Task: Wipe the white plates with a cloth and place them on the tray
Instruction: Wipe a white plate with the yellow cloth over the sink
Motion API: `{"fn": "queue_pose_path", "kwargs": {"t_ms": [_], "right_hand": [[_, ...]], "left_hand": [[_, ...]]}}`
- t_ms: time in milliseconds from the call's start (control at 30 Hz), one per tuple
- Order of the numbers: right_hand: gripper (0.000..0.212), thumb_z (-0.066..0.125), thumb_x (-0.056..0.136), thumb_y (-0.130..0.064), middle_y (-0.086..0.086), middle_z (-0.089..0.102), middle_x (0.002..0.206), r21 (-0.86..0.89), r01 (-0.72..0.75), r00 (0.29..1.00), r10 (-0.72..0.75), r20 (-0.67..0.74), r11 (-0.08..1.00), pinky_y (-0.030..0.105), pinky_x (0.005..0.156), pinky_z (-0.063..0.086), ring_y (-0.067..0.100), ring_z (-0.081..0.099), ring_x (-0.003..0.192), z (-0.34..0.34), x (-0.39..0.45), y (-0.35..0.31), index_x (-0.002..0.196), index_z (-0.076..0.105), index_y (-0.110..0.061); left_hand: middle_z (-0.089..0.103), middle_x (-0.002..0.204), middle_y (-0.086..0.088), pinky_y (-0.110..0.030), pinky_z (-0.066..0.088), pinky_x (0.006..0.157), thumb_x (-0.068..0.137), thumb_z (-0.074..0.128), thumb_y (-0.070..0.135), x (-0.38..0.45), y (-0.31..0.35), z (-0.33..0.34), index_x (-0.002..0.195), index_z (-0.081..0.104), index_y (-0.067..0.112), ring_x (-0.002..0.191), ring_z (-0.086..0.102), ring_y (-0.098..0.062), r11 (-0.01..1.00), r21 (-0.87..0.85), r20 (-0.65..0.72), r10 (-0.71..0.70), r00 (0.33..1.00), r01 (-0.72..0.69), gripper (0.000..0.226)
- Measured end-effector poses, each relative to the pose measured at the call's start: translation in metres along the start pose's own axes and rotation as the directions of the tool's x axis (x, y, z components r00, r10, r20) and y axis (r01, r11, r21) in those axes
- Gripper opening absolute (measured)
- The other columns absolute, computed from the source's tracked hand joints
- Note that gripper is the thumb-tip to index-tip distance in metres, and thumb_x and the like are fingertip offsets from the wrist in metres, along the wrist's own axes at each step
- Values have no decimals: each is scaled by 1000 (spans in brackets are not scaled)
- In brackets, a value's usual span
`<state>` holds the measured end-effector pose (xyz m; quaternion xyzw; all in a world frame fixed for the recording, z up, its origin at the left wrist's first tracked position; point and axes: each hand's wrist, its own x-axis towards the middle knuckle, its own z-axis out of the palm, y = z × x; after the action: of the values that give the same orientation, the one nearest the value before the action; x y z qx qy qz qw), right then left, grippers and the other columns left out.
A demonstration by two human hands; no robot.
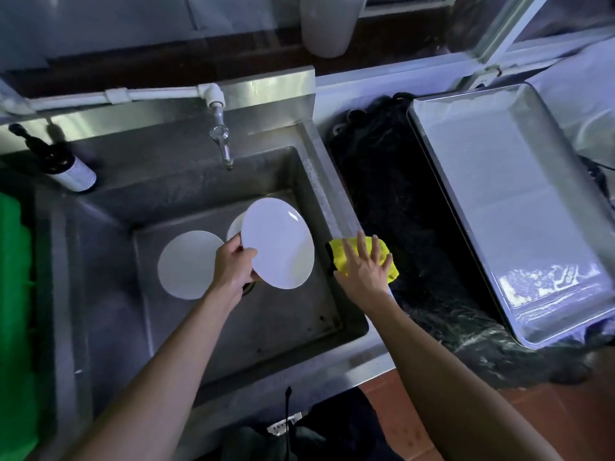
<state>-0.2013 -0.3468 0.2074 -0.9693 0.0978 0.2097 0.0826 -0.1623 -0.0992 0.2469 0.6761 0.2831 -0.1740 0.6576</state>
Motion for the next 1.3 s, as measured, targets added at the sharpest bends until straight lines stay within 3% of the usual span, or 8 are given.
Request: {"fn": "queue_pose_path", "kwargs": {"t_ms": [200, 267, 367, 567, 700, 867, 1033, 1300], "right_hand": [[86, 54, 94, -55, 6, -15, 166, -109, 28, 999, -24, 37, 994, 79, 109, 10, 45, -11, 150, 17, 1, 15, 158, 1, -32], [81, 58, 93, -44, 6, -12, 166, -115, 43, 999, -42, 13, 992, 76, 107, 20, 44, -8, 150, 21, 2, 20, 157, 9, -34], [72, 60, 92, -37, 6, -2, 166, -148, 74, 997, -79, -27, 986, 62, 98, 37, 44, 5, 147, 22, 1, 30, 153, 22, -36], [58, 61, 92, -26, 3, 17, 164, -173, 136, 986, -150, -72, 975, 53, 91, 44, 42, 30, 134, 16, 4, 42, 145, 40, -32], [42, 58, 94, -19, 4, 36, 157, -161, 192, 970, -213, -121, 968, 49, 87, 47, 41, 39, 130, 11, 5, 51, 136, 54, -24], [41, 63, 84, -8, 6, 56, 142, 56, 244, 932, -218, -290, 968, 49, 81, 50, 42, 52, 115, 3, 4, 59, 125, 65, -13], [45, 69, 79, -3, 4, 63, 134, 320, 361, 866, -187, -464, 876, 47, 82, 54, 35, 55, 109, -13, 0, 45, 123, 68, -12], [45, 65, 79, -7, -1, 62, 135, 477, 583, 793, -333, -510, 658, 31, 96, 44, 24, 53, 118, -43, -21, -23, 122, 68, -16]], "left_hand": [[65, 129, -4, -33, 62, 64, 95, 53, -1, -14, -6, 19, 127, 65, 15, 119, 59, -31, 999, -34, -26, -9, 1000, 8, 38], [66, 127, -2, -32, 62, 61, 94, 54, 0, -16, -10, 22, 126, 66, 18, 118, 60, -30, 999, -47, -36, -14, 999, 12, 38], [68, 123, 1, -31, 60, 59, 93, 55, 1, -18, -15, 25, 123, 68, 23, 115, 61, -28, 998, -58, -57, -17, 998, 14, 39], [69, 120, 5, -31, 60, 56, 93, 57, 2, -24, -21, 29, 118, 70, 26, 112, 62, -26, 994, -105, -112, -37, 993, 25, 37], [70, 119, 4, -34, 60, 63, 94, 57, 1, -31, -23, 30, 117, 69, 25, 110, 63, -25, 991, -130, -126, -31, 992, 14, 35], [70, 119, 0, -41, 60, 73, 94, 55, 2, -41, -26, 29, 123, 68, 19, 107, 64, -24, 983, -184, -162, -26, 986, -4, 36], [68, 121, 0, -50, 60, 81, 94, 56, 2, -47, -31, 26, 121, 69, 20, 109, 63, -26, 973, -231, -186, -37, 982, -7, 35], [74, 91, -1, -37, 58, 55, 87, 55, -1, -57, -35, 19, 101, 76, 21, 85, 67, -28, 947, -317, -220, -23, 975, -49, 33]]}}
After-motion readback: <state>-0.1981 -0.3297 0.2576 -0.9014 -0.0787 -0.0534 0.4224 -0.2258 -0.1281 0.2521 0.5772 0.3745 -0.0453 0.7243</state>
